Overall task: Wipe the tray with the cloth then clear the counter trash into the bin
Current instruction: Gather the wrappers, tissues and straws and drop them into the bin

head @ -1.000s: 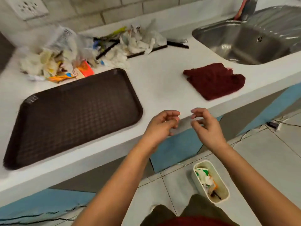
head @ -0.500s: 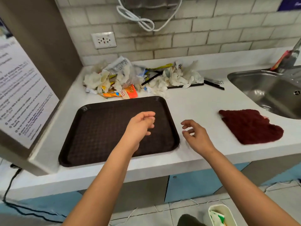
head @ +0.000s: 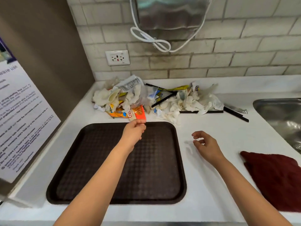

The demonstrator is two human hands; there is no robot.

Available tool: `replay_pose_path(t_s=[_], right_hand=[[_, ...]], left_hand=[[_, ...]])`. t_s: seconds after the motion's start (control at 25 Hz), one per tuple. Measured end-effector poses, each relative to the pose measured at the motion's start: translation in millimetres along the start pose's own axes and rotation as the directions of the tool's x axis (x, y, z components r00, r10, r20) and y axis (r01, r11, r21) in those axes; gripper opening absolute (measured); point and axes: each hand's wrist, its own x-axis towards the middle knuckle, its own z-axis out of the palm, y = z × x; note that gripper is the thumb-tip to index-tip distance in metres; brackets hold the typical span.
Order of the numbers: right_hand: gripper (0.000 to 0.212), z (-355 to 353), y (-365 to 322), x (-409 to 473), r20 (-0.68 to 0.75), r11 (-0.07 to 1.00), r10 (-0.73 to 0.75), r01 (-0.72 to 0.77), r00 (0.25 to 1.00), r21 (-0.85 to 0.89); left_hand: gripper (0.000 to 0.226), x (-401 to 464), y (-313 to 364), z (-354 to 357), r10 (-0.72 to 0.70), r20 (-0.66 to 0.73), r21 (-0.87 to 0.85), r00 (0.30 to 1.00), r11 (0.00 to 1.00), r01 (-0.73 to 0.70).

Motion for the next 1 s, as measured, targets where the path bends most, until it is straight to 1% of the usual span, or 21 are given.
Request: replay_pose_path(t_s=[0.16,0.2,0.28,0.36,0.44,0.52,0.56,0.6,0.64,0.68,0.72,0.76,0.8,0.88,0.96,1.0], right_hand=[[0.021,-1.0,-0.8,41.7,0.01,0.999,-0.025,0.026,1.0,-0.026],[0.02,-0.2,-0.9,51.8,0.02,0.999,-0.031,0.032,0.999,-0.036],[0.02,2.8,-1.3,71.8,0.046,0.997,-0.044,0.047,0.998,-0.056],[0.02,8.8,-3.1,90.2,0.078,0.994,-0.057,0.064,0.995,-0.093],[0.021,17.5,-6.7,110.2,0.099,0.981,-0.075,0.091,0.992,-0.169],[0.028,26.6,-10.6,129.9,0.14,0.957,-0.109,0.142,0.984,-0.253],[0.037,31.3,-11.3,139.6,0.207,0.923,-0.125,0.19,0.97,-0.334],[0.048,36.0,-11.9,148.8,0.318,0.848,-0.124,0.267,0.94,-0.458],[0.058,40.6,-12.3,156.3,0.433,0.738,-0.092,0.353,0.897,-0.575],[0.065,45.7,-12.5,162.1,0.513,0.639,-0.059,0.427,0.857,-0.64],[0.066,51.4,-12.2,167.3,0.553,0.581,-0.041,0.47,0.832,-0.664],[0.064,56.7,-10.9,171.1,0.563,0.563,-0.041,0.484,0.826,-0.67],[0.06,60.9,-8.2,173.6,0.553,0.58,-0.061,0.481,0.831,-0.658],[0.049,66.4,0.8,175.8,0.501,0.686,-0.122,0.438,0.857,-0.582],[0.04,67.9,8.6,173.7,0.412,0.787,-0.165,0.371,0.896,-0.493],[0.035,67.1,10.5,171.3,0.37,0.816,-0.181,0.349,0.911,-0.461]], left_hand=[[0.017,56.3,11.7,4.3,0.055,-0.134,0.024,0.989,0.998,-0.052],[0.019,69.8,13.4,4.3,0.083,-0.165,0.049,0.983,0.996,-0.076],[0.023,97.2,15.9,1.9,0.148,-0.207,0.154,0.967,0.981,-0.117],[0.026,122.0,17.2,-2.9,0.167,-0.223,0.232,0.96,0.966,-0.114],[0.035,145.1,15.7,-6.1,0.147,-0.226,0.259,0.963,0.962,-0.087],[0.037,164.7,12.4,-6.9,0.167,-0.231,0.333,0.958,0.939,-0.084],[0.036,173.8,10.6,-7.0,0.19,-0.23,0.384,0.954,0.919,-0.09],[0.038,183.1,9.5,-7.3,0.212,-0.23,0.431,0.95,0.897,-0.096],[0.042,191.2,8.4,-8.2,0.231,-0.228,0.474,0.946,0.875,-0.099],[0.046,198.4,7.9,-9.5,0.247,-0.221,0.516,0.943,0.851,-0.102],[0.048,206.5,7.3,-10.7,0.265,-0.202,0.558,0.943,0.822,-0.111],[0.05,214.1,6.4,-10.9,0.287,-0.166,0.601,0.943,0.788,-0.135],[0.05,220.8,5.2,-10.8,0.305,-0.114,0.64,0.945,0.75,-0.165],[0.051,232.6,3.5,-10.0,0.306,-0.014,0.698,0.952,0.685,-0.21],[0.052,243.7,4.4,-8.5,0.263,0.03,0.761,0.964,0.62,-0.193],[0.053,246.6,4.4,-7.5,0.248,0.041,0.796,0.968,0.578,-0.181]])
